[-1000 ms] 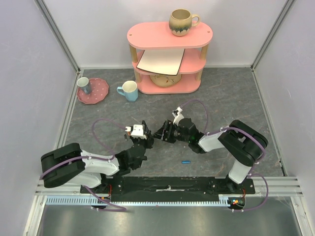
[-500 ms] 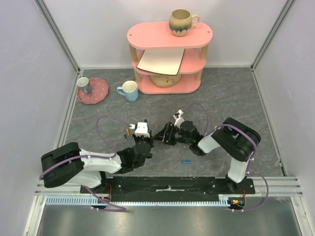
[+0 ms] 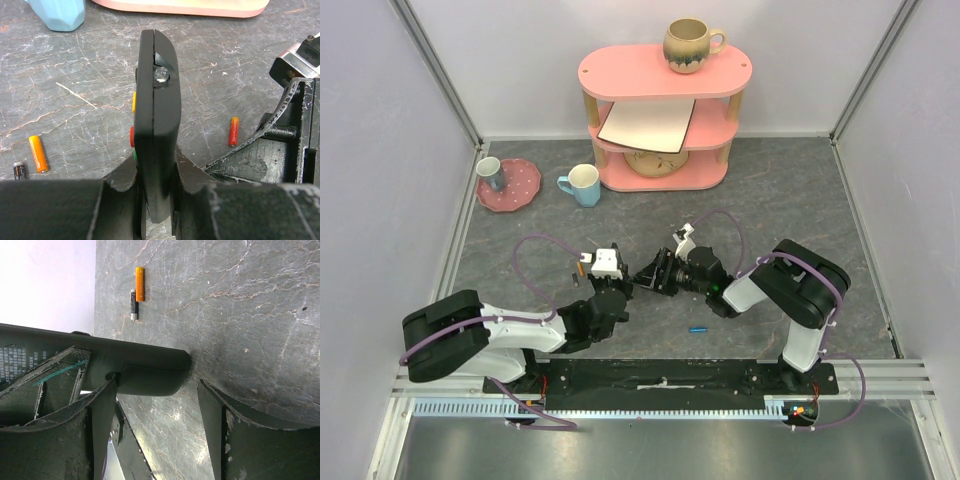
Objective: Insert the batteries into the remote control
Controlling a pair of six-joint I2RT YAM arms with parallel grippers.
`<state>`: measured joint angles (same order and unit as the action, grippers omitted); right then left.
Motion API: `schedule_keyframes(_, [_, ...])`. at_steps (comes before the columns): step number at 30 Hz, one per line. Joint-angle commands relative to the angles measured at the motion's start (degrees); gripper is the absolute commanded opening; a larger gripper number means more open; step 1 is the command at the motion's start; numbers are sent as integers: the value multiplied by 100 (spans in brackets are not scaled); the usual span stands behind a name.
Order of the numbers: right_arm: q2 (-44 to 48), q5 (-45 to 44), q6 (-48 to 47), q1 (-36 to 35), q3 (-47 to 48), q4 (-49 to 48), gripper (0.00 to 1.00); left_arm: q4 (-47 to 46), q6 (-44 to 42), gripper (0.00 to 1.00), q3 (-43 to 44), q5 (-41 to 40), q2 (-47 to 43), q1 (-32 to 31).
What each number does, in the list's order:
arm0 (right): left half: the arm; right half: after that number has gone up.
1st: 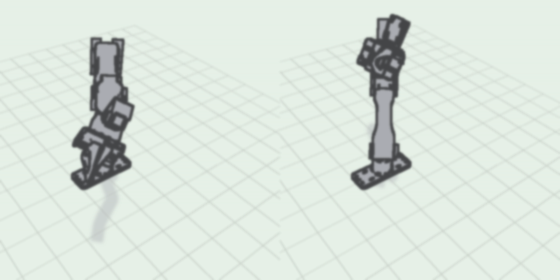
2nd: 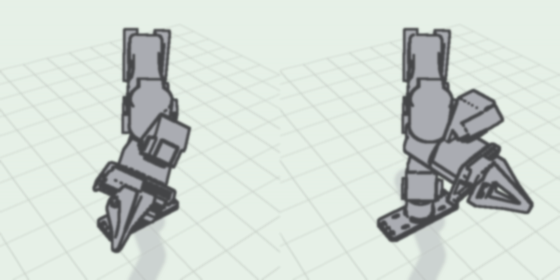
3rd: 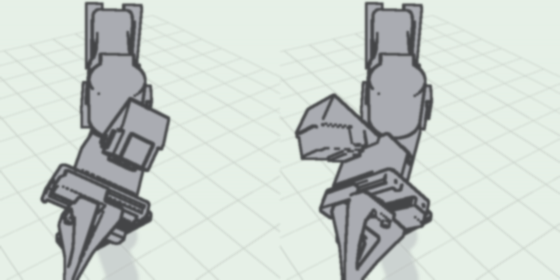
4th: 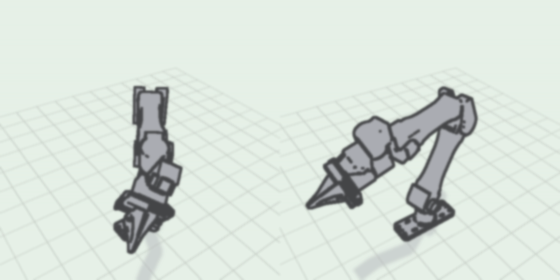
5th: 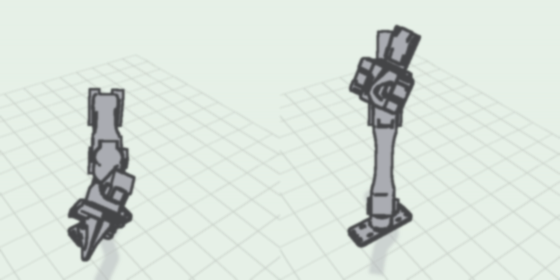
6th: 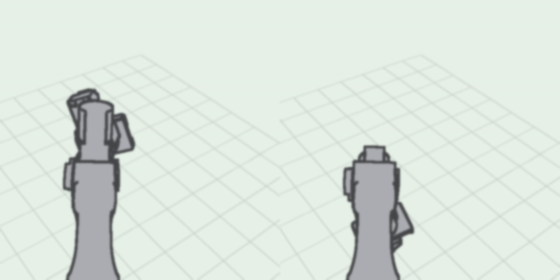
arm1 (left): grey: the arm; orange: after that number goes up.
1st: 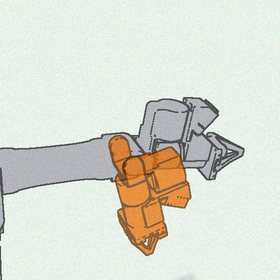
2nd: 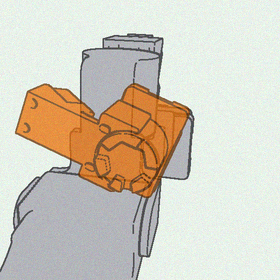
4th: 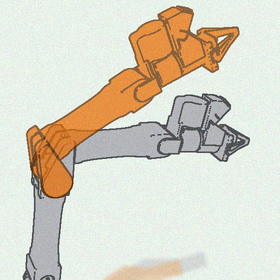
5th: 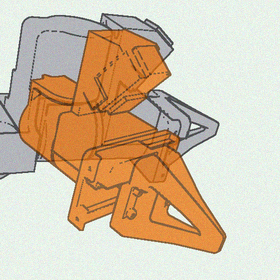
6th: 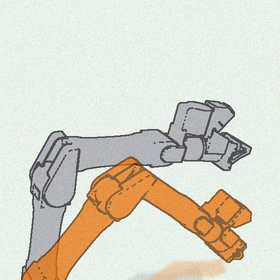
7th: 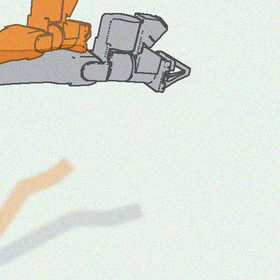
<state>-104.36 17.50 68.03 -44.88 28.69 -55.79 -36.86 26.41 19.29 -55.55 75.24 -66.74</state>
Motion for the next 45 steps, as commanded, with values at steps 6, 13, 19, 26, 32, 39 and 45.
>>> schedule_keyframes(6, [-23, -159, 193, 6, 111, -380, 73, 206, 391, 2, -145, 79, -71, -94])
schedule_keyframes(13, [-41, -133, 158, 15, 225, -205, 73, 153, 391, 2, -171, 62, -71, -111])
schedule_keyframes(19, [-41, -18, -61, 6, 304, 207, 71, 92, 382, 2, -162, 53, -54, -137])
schedule_keyframes(26, [99, 8, -475, -29, 480, 1061, 70, -40, 215, 2, -136, 27, 17, -155])
schedule_keyframes(32, [187, -44, -702, -29, 559, 1544, 69, -102, 119, 2, -110, -17, 17, -181])
schedule_keyframes(39, [293, -132, -905, -29, 629, 2071, 68, -128, 83, 2, -83, -70, 17, -190])
schedule_keyframes(45, [346, -185, -976, -38, 656, 2248, 68, -119, 48, 2, -74, -123, 26, -199])
